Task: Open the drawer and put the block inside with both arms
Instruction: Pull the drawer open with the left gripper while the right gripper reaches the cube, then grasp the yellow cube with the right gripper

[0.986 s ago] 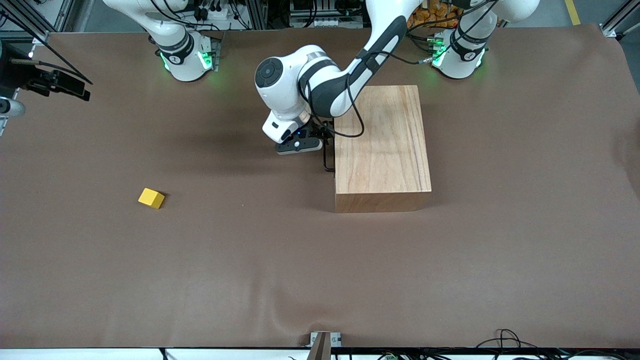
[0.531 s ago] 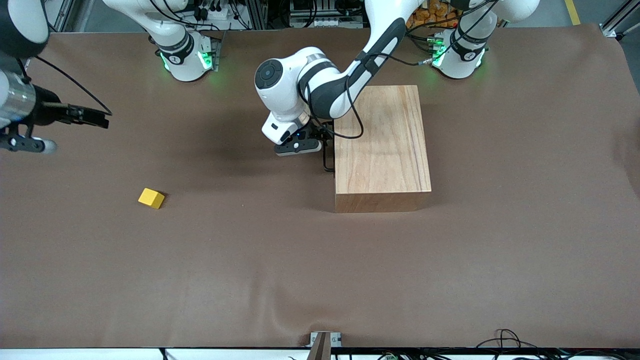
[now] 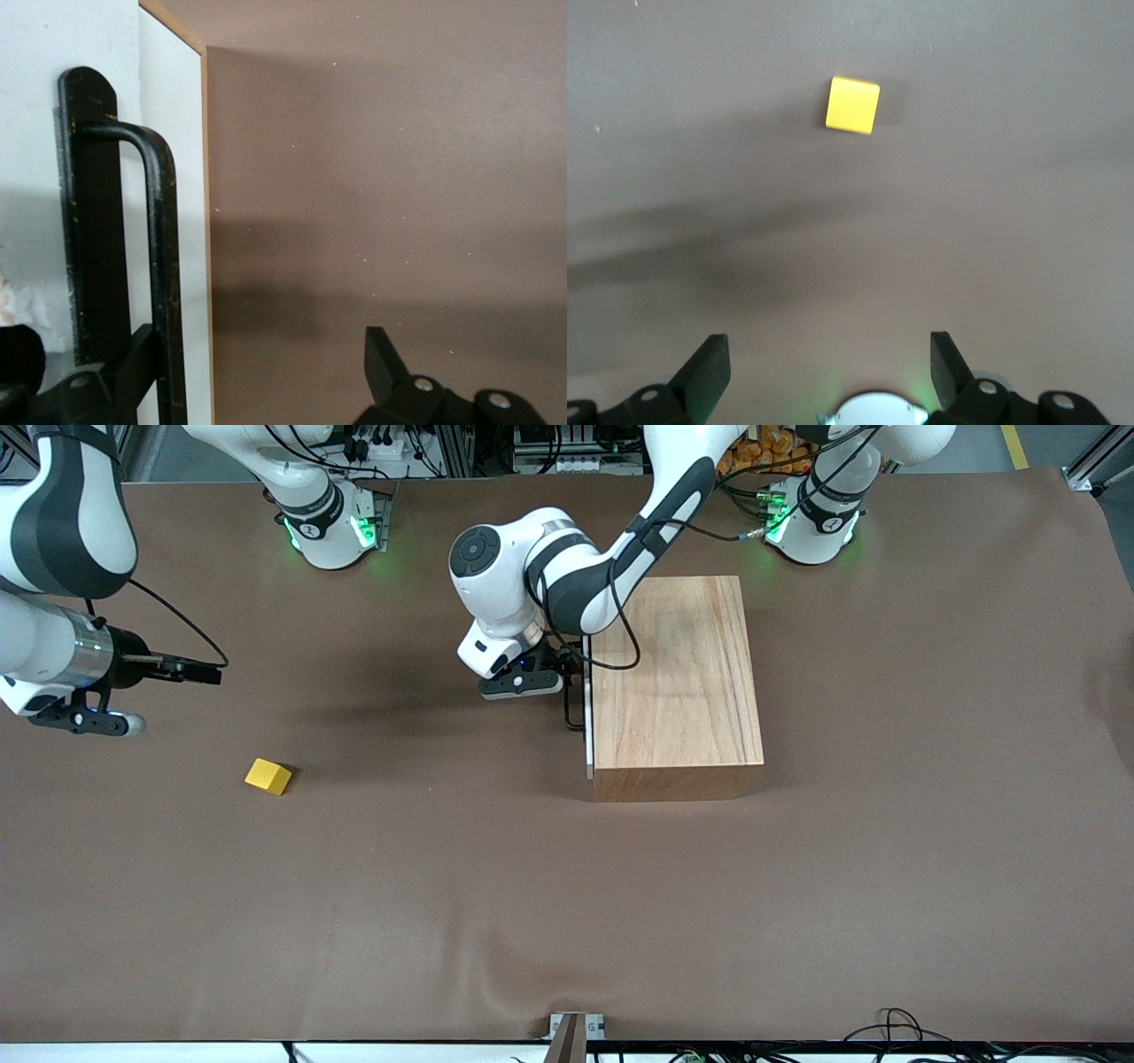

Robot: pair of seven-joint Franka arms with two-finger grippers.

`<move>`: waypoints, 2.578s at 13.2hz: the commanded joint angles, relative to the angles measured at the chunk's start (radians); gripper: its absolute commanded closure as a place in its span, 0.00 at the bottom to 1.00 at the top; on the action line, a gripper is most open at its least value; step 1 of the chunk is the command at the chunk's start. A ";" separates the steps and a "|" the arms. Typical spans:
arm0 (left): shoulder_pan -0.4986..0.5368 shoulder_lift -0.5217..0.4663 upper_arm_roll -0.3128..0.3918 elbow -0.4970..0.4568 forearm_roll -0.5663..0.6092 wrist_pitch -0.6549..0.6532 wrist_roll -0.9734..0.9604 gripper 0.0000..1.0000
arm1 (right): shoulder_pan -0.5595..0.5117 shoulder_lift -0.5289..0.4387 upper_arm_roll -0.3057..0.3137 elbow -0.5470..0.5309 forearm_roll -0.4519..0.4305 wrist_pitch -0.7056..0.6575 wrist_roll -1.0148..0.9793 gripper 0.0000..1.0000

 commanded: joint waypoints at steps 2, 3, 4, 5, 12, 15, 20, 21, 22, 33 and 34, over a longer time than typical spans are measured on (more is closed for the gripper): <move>-0.020 0.021 0.002 0.024 0.008 0.046 -0.005 0.00 | -0.003 0.051 0.009 -0.103 -0.004 0.168 0.010 0.00; -0.021 0.021 0.002 0.026 0.008 0.047 -0.005 0.00 | -0.004 0.095 0.009 -0.101 -0.004 0.207 0.010 0.00; -0.023 0.021 0.000 0.027 0.008 0.050 -0.005 0.00 | -0.004 0.130 0.009 -0.101 -0.004 0.248 0.010 0.00; -0.024 0.021 0.000 0.030 0.000 0.056 -0.007 0.00 | -0.001 0.158 0.009 -0.101 -0.002 0.288 0.012 0.00; -0.029 0.030 0.002 0.033 -0.035 0.135 -0.036 0.00 | 0.037 0.365 0.008 -0.051 -0.004 0.411 0.279 0.00; -0.046 0.040 0.002 0.035 -0.036 0.170 -0.058 0.00 | 0.016 0.388 0.008 -0.057 -0.004 0.417 0.254 0.00; -0.054 0.050 0.000 0.038 -0.056 0.213 -0.062 0.00 | 0.007 0.447 0.008 -0.057 -0.019 0.491 0.251 0.00; -0.054 0.050 0.000 0.038 -0.061 0.231 -0.062 0.00 | 0.005 0.451 0.008 -0.054 -0.033 0.492 0.250 0.00; -0.054 0.053 -0.001 0.038 -0.062 0.239 -0.062 0.00 | 0.007 0.462 0.008 -0.052 -0.056 0.512 0.250 0.00; -0.063 0.080 -0.029 0.061 -0.064 0.388 -0.098 0.00 | -0.029 0.514 0.011 -0.057 -0.081 0.630 0.141 0.66; -0.063 0.078 -0.030 0.061 -0.073 0.392 -0.096 0.00 | -0.029 0.514 0.011 -0.057 -0.081 0.630 0.141 0.99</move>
